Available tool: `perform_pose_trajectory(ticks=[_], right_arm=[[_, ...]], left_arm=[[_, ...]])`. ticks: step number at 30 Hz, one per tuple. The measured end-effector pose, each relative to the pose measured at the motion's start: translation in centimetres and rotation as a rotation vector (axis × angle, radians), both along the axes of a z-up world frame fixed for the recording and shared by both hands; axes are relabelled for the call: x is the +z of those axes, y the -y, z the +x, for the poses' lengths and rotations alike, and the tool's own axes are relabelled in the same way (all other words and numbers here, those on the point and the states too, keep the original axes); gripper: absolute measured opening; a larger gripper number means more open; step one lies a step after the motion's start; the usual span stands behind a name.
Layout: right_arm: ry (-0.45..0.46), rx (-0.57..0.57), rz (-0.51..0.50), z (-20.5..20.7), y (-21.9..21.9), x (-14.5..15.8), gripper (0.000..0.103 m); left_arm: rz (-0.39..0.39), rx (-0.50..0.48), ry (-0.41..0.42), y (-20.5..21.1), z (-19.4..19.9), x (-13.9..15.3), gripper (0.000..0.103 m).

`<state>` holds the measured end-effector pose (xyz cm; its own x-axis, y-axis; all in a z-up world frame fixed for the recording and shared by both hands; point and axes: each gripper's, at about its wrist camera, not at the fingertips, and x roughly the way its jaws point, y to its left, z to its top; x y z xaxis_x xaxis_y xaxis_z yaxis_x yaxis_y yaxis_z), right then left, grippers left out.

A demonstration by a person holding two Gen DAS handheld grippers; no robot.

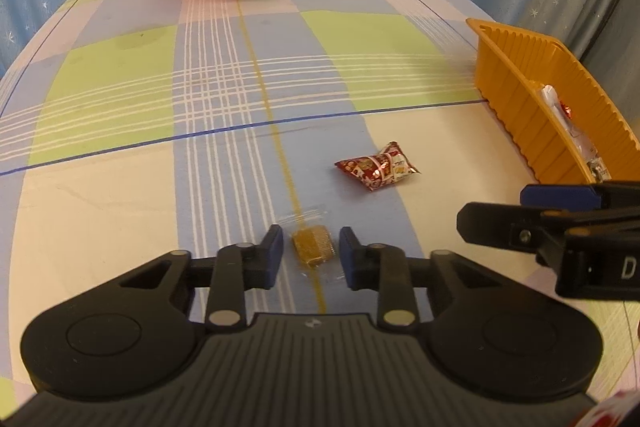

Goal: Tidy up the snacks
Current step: 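Grasp the red wrapped candy with the right tool while the left tool grasps the clear brown candy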

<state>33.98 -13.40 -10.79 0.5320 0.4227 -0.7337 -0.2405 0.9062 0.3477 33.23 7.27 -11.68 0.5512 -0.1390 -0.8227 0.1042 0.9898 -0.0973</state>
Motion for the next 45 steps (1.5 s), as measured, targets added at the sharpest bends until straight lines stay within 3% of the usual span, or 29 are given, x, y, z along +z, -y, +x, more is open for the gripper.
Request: perform_pose_trajectory(ticks=[6,16,20,24,30,32,34,35,45], right_arm=[[0.009,0.037,-0.021,0.9,-1.0,-0.1,0.075],[0.024,0.109,-0.071,3.2,-3.8,-1.2,0.075],[0.025,0.103,-0.076,4.3,-4.4,-1.8,0.06],[0.026,0.102,-0.086,5.2,-4.9,-2.5,0.056],[0.055,0.136,-0.113,5.3,-6.2,-3.1,0.042],[0.07,0.152,-0.121,5.2,-6.6,-3.2,0.031],[0.072,0.162,-0.121,5.2,-6.8,-3.2,0.027],[0.072,0.169,-0.118,5.2,-6.8,-3.2,0.019],[0.071,0.183,-0.101,4.6,-6.5,-2.9,0.017]], left_arm=[[0.012,0.02,0.005,-1.4,-0.1,0.0,0.02],[0.04,0.146,0.002,-5.9,-0.2,0.2,0.02],[0.045,0.178,0.001,-7.1,-0.4,0.3,0.02],[0.047,0.189,0.0,-7.6,-0.6,0.3,0.02],[0.05,0.186,0.002,-7.7,-0.7,0.3,0.02],[0.05,0.186,0.001,-7.7,-0.7,0.2,0.02],[0.051,0.186,0.002,-7.6,-0.7,0.3,0.02],[0.052,0.186,0.002,-7.6,-0.7,0.3,0.02],[0.055,0.184,0.001,-7.3,-1.2,0.4,0.019]])
